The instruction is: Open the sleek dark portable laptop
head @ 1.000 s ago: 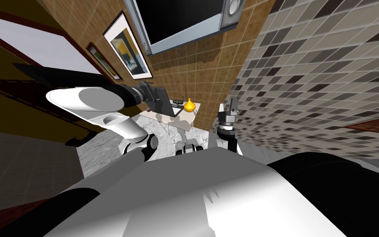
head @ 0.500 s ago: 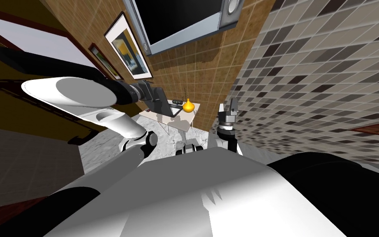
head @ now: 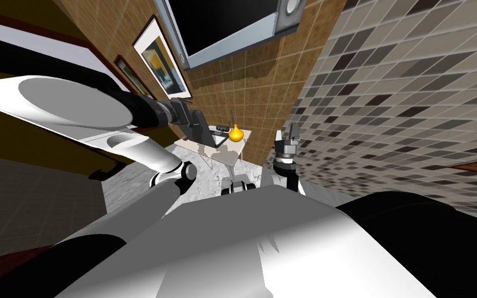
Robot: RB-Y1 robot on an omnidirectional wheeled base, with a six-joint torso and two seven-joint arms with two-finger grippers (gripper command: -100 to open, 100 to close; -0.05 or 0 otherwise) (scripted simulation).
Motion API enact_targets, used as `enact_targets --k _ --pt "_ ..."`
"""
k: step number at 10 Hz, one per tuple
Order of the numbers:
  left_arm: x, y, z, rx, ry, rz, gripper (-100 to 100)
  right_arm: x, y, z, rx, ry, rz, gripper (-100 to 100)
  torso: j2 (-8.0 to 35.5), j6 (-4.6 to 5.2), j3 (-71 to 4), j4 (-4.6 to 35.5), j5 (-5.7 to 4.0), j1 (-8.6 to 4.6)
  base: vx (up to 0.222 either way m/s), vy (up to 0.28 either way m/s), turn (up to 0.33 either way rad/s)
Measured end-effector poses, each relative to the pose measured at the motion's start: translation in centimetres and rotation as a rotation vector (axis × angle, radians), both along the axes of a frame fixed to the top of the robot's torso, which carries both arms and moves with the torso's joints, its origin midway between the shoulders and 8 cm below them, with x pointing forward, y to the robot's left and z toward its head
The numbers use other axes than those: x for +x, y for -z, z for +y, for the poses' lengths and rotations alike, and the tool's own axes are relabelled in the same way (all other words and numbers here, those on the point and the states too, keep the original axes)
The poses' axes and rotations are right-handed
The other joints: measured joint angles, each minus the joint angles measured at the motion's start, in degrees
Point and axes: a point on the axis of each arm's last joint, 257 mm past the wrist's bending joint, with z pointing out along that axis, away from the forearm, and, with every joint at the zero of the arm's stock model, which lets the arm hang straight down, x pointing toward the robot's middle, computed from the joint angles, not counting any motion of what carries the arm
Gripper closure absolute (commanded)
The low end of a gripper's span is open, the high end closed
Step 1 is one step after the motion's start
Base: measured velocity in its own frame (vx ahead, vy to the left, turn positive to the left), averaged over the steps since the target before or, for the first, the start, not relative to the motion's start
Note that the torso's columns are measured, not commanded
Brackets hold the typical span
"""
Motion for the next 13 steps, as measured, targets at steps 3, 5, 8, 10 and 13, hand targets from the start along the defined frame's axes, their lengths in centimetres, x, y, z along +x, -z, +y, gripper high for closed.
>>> enact_targets --k 3,5,8,10,13 --pt "0.4 -1.0 -0.7 -0.002 0.002 -0.002 -100 0.0 0.0 0.0 0.000 0.000 0.000 0 0.28 0.05 0.15 0.07 0.07 0.32 -0.072 0.078 -0.124" --pt "1.6 -2.0 -2.6 -0.022 0.017 -0.014 -100 0.0 0.0 0.0 0.000 0.000 0.000 0 -0.05 -0.03 -0.01 0.00 0.01 -0.02 -0.025 0.052 0.015" --pt "3.3 -2.3 -3.4 -0.043 0.015 0.007 -100 0.0 0.0 0.0 0.000 0.000 0.000 0 0.04 0.07 0.00 0.00 -0.04 -0.02 -0.050 0.067 -0.133" --pt "4.5 -3.6 -5.3 -0.055 0.026 -0.006 -100 0.0 0.0 0.0 0.000 0.000 0.000 0 0.11 -0.05 0.09 0.05 0.04 0.05 -0.041 0.051 0.024" --pt "6.5 -1.7 -4.8 -0.071 0.015 0.056 -100 0.0 0.0 0.0 0.000 0.000 0.000 0 -0.18 0.02 -0.12 -0.06 -0.07 -0.21 -0.029 0.031 -0.068"
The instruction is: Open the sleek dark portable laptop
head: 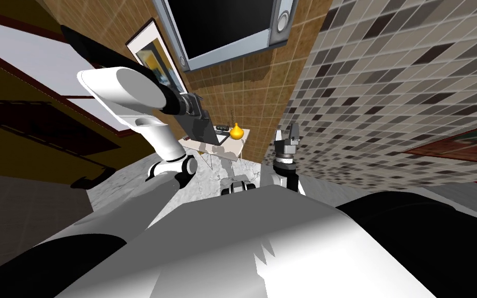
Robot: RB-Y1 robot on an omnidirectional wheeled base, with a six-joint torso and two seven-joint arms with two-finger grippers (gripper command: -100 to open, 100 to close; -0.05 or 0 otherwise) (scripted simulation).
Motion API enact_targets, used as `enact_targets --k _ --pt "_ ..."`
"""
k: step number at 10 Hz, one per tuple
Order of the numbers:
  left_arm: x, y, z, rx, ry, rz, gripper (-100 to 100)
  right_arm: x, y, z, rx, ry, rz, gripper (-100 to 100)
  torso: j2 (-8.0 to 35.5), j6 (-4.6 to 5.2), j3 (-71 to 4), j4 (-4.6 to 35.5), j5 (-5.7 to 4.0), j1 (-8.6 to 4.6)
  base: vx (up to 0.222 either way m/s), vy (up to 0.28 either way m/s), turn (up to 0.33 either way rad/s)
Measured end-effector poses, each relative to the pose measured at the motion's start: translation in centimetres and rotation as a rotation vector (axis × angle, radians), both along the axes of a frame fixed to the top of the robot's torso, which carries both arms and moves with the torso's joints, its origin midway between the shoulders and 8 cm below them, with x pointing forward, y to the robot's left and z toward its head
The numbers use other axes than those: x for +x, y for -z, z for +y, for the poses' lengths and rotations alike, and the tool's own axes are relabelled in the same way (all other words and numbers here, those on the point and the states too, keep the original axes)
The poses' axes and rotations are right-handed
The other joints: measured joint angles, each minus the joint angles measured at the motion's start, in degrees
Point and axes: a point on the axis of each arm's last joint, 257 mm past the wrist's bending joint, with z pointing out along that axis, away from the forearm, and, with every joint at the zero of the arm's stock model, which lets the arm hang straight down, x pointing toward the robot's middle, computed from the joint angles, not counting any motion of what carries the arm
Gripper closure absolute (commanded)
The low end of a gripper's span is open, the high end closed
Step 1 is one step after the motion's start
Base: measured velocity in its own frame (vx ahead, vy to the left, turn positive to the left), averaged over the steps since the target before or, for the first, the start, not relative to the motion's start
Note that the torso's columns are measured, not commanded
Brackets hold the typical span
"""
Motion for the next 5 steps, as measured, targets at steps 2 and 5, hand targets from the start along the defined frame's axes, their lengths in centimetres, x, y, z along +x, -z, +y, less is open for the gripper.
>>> enact_targets --k 2,5 --pt "1.4 -1.2 -2.0 -0.006 -0.003 -0.019 -100 0.0 0.0 0.0 0.000 0.000 0.000 0 0.42 0.00 0.28 0.15 0.12 0.38 -0.086 0.108 -0.091" --pt "3.0 0.0 -2.1 -0.020 -0.012 0.024 -100 0.0 0.0 0.0 0.000 0.000 0.000 0 -0.07 0.01 -0.05 -0.03 -0.03 -0.10 -0.020 0.033 -0.048"
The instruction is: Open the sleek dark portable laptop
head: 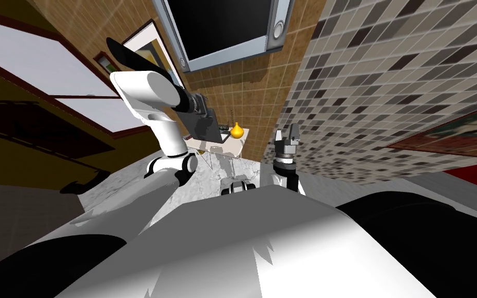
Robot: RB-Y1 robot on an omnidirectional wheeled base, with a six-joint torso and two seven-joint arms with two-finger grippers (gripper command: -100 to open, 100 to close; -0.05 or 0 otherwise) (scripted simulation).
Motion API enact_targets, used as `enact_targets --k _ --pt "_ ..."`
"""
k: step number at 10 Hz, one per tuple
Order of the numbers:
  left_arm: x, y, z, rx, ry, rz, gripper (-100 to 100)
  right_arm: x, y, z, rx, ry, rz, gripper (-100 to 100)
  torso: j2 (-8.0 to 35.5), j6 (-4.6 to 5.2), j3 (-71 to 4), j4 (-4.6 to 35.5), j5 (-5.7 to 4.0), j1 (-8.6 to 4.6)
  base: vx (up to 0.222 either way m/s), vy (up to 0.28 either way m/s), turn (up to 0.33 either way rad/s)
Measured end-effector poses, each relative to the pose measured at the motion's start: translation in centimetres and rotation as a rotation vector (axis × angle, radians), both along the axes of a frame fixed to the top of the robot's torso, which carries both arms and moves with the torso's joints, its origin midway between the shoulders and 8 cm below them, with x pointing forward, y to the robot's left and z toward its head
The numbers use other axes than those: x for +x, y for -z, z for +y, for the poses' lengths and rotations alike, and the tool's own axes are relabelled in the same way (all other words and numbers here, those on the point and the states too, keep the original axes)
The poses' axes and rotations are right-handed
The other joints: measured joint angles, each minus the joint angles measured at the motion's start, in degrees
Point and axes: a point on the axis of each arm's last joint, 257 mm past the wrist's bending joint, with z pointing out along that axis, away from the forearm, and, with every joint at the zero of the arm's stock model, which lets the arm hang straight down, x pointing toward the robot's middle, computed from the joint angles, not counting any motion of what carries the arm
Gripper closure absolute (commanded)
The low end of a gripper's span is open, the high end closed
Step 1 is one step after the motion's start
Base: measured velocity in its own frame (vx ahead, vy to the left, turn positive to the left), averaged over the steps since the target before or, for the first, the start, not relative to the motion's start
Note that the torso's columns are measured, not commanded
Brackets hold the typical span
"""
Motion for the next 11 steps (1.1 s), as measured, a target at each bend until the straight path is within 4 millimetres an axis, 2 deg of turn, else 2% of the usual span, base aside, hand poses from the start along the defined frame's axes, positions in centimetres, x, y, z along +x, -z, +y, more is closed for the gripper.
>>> enact_targets --k 2,3,5,6,8,10,11 --pt "0.9 -1.8 -1.6 -0.001 -0.008 -0.026 -100 0.0 0.0 0.0 0.000 0.000 0.000 0 0.50 -0.04 0.33 0.17 0.17 0.49 -0.085 0.087 -0.104" --pt "1.5 -1.8 -2.2 -0.004 -0.009 -0.026 -100 0.0 0.0 0.0 0.000 0.000 0.000 0 0.35 -0.06 0.25 0.13 0.11 0.25 -0.021 0.009 0.039" --pt "2.7 0.0 -2.2 -0.008 -0.021 0.008 -100 0.0 0.0 0.0 0.000 0.000 0.000 0 0.04 -0.01 0.03 0.01 0.02 0.07 0.005 -0.011 0.002" --pt "3.0 0.5 -2.1 -0.008 -0.026 0.025 -100 0.0 0.0 0.0 0.000 0.000 0.000 0 0.07 -0.01 0.05 0.03 0.05 0.15 -0.086 0.075 -0.231" --pt "3.8 -1.2 -3.7 0.001 -0.039 -0.004 -100 0.0 0.0 0.0 0.000 0.000 0.000 0 0.54 -0.01 0.36 0.19 0.15 0.49 -0.096 0.105 -0.075" --pt "4.9 -0.7 -4.0 -0.005 -0.047 0.002 -100 0.0 0.0 0.0 0.000 0.000 0.000 0 0.06 -0.03 0.06 0.03 0.04 0.09 -0.006 0.009 0.020" --pt "5.4 0.4 -3.7 -0.005 -0.056 0.023 -100 0.0 0.0 0.0 0.000 0.000 0.000 0 -0.03 0.00 -0.02 -0.02 0.01 0.03 0.014 -0.012 -0.006"
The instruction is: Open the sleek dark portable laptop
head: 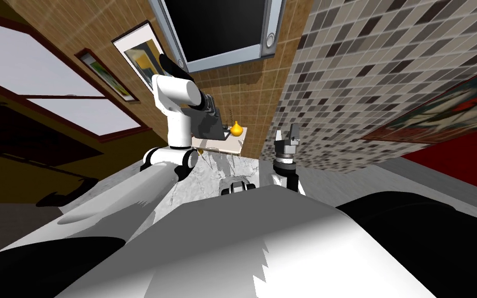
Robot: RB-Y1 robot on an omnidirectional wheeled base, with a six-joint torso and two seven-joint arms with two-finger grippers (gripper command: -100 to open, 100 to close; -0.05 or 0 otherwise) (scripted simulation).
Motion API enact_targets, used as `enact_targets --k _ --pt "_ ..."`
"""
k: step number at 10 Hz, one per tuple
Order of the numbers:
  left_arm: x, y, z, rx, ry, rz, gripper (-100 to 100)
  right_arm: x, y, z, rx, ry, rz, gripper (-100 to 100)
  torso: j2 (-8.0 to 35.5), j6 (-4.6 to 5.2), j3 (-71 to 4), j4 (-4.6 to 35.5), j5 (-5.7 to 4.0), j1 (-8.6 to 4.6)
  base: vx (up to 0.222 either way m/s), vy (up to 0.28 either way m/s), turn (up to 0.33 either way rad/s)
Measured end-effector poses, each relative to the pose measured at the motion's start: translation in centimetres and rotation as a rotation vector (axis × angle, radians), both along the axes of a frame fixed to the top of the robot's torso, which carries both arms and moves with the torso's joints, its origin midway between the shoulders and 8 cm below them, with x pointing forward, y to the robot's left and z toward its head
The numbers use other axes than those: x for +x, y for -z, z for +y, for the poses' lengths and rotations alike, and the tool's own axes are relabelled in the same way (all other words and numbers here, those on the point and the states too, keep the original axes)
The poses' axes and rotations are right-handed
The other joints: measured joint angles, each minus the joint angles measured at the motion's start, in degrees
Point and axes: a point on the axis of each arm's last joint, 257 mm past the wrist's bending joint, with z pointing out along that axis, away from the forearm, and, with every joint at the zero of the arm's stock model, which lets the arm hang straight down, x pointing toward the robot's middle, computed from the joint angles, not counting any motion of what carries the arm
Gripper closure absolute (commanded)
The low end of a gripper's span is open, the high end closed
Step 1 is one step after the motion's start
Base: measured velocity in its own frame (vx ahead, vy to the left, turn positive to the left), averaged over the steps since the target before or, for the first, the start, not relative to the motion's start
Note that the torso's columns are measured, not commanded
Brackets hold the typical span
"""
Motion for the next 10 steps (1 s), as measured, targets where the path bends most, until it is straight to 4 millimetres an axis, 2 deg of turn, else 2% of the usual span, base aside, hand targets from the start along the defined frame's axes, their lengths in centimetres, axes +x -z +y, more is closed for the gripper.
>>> enact_targets --k 1,3,4,6,7,9,10 --pt "0.3 0.5 0.3 0.000 -0.006 0.015 -100 0.0 0.0 0.0 0.000 0.000 0.000 0 0.07 -0.01 0.04 0.03 0.02 0.07 -0.062 0.072 -0.229" --pt "1.0 -1.0 -1.0 0.013 -0.020 -0.025 -100 0.0 0.0 0.0 0.000 0.000 0.000 0 0.58 -0.06 0.38 0.21 0.18 0.54 -0.090 0.102 -0.079" --pt "1.4 -1.3 -1.4 0.012 -0.021 -0.036 -100 0.0 0.0 0.0 0.000 0.000 0.000 0 0.46 -0.07 0.31 0.18 0.13 0.34 -0.041 0.015 0.035" --pt "2.4 -0.1 -1.0 0.011 -0.037 -0.012 -100 0.0 0.0 0.0 0.000 0.000 0.000 0 0.06 0.00 0.04 0.03 -0.01 -0.02 -0.002 -0.012 0.004" --pt "2.9 0.6 -0.5 0.011 -0.047 0.009 -100 0.0 0.0 0.0 0.000 0.000 0.000 0 0.05 -0.01 0.03 0.02 0.02 0.07 -0.070 0.069 -0.260" --pt "3.6 -0.9 -1.8 0.029 -0.066 -0.033 -100 0.0 0.0 0.0 0.000 0.000 0.000 0 0.59 -0.05 0.38 0.21 0.15 0.47 -0.106 0.085 -0.064" --pt "4.2 -0.6 -1.8 0.029 -0.073 -0.035 -100 0.0 0.0 0.0 0.000 0.000 0.000 0 0.43 -0.08 0.30 0.16 0.14 0.35 -0.028 0.025 0.042"
